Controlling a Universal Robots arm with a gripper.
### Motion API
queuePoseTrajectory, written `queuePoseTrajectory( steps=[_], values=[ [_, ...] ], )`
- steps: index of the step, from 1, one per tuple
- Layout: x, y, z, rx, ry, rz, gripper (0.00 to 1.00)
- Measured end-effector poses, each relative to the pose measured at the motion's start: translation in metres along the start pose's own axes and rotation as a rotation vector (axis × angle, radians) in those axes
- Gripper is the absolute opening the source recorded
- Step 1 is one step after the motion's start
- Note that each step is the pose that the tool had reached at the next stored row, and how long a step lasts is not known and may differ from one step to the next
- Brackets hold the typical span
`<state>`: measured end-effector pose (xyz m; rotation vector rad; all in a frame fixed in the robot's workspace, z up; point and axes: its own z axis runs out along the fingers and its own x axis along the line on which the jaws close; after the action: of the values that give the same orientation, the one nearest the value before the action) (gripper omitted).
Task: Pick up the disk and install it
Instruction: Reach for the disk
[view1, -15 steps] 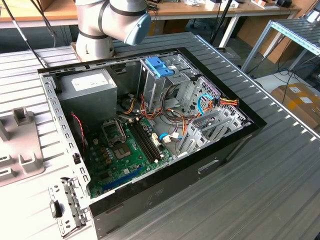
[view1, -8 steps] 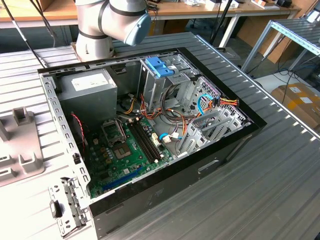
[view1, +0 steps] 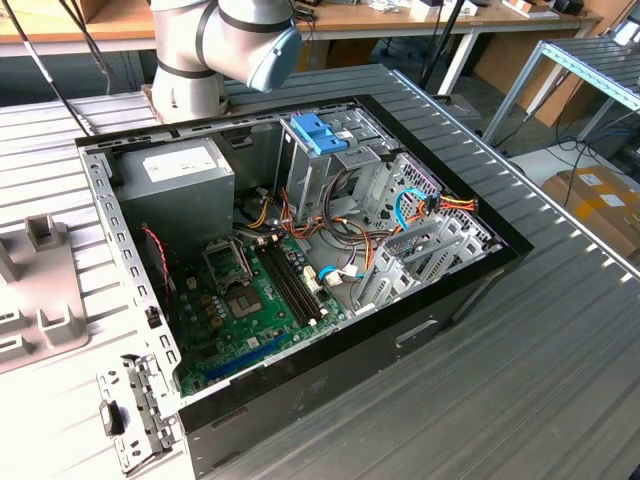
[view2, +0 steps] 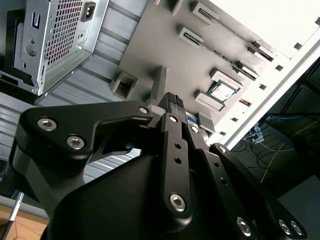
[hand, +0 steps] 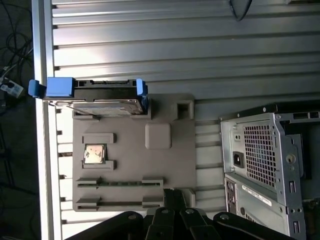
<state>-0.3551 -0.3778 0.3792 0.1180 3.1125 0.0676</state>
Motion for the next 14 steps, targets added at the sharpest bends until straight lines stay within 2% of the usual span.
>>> queuePoseTrajectory(
  steps=[14],
  values=[
    [0.0051, 0.0042, 0.0023, 0.0, 0.0, 0.0, 0.11]
  ],
)
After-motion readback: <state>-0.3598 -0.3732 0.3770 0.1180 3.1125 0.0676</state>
